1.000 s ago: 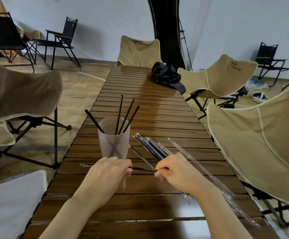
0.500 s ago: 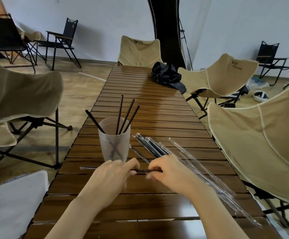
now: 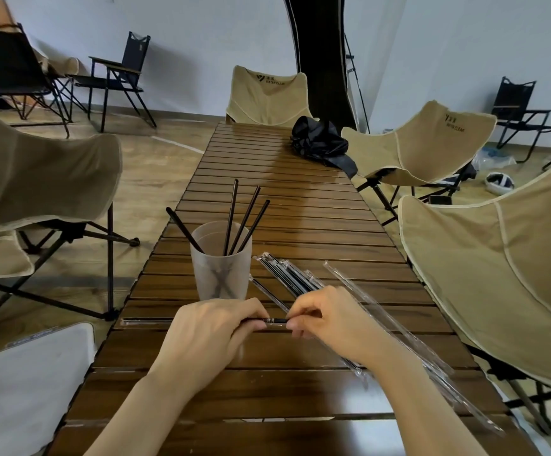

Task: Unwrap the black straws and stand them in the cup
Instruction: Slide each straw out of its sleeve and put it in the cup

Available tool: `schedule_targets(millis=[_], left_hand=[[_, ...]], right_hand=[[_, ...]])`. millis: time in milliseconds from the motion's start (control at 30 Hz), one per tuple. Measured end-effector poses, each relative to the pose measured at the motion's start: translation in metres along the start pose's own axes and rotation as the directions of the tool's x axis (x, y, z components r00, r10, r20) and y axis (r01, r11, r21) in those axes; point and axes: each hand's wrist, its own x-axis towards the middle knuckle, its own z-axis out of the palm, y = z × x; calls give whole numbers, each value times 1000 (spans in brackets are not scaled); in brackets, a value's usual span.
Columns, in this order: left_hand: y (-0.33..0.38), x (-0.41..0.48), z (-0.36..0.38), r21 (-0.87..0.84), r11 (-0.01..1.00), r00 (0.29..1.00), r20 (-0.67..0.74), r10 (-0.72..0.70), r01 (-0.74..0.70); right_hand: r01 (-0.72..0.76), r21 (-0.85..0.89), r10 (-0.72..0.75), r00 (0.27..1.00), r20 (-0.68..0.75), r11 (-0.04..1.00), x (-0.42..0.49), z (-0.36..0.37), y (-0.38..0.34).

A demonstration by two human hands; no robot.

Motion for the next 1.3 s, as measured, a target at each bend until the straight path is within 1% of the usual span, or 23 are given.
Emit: schedule_targets(millis=[133, 267, 467, 567, 733, 900, 967, 1000, 1033, 1067, 1100, 1133, 1233, 1267, 1300], left_hand=[[1, -1, 0, 11, 1000, 1000, 10, -26, 26], [-1, -1, 1, 12, 999, 998, 41, -46, 46], [2, -2, 5, 33, 999, 998, 56, -34, 32], [3, -3, 9, 24, 999, 999, 27, -32, 32], [6, 0, 3, 16, 1000, 1000, 4, -11, 11], [7, 1, 1, -49, 994, 992, -75, -98, 95], [7, 2, 3, -130, 984, 984, -107, -139, 125], [8, 4, 3, -238, 959, 975, -118, -187, 155], [9, 5, 3, -391, 901, 962, -113, -248, 187], [12, 7, 1, -534, 819, 946, -104, -308, 208], [15, 9, -2, -635, 747, 930, -118, -347, 198], [19, 10, -6, -696, 699, 918, -152, -366, 164], [23, 12, -12, -802, 597, 896, -251, -367, 20], [23, 12, -13, -841, 540, 885, -261, -386, -12], [22, 12, -15, -889, 457, 873, -251, -418, -37]], right_hand=[[-48, 6, 48, 999, -18, 999, -2, -5, 3], [-58, -26, 57, 998, -21, 998, -4, -8, 3], [-86, -25, 85, 996, -15, 996, -5, -10, 3], [-97, -5, 97, 995, -12, 995, -5, -10, 1], [-53, 17, 54, 998, -31, 998, -4, -7, -4], [-93, 33, 94, 995, -18, 995, -2, -2, 3], [-108, 21, 108, 994, 6, 994, -2, 2, 7], [-115, 11, 115, 993, 19, 993, -2, 4, 8], [-123, 10, 123, 992, 27, 992, -1, 6, 9], [-131, 18, 130, 991, 27, 991, -1, 7, 9], [-135, 33, 134, 991, 23, 990, 0, 8, 9], [-133, 50, 132, 991, 20, 990, 1, 10, 8], [-97, 78, 95, 995, 25, 992, 3, 13, 3], [-85, 82, 83, 996, 34, 993, 3, 14, 1], [-74, 81, 71, 996, 45, 994, 3, 16, -1]])
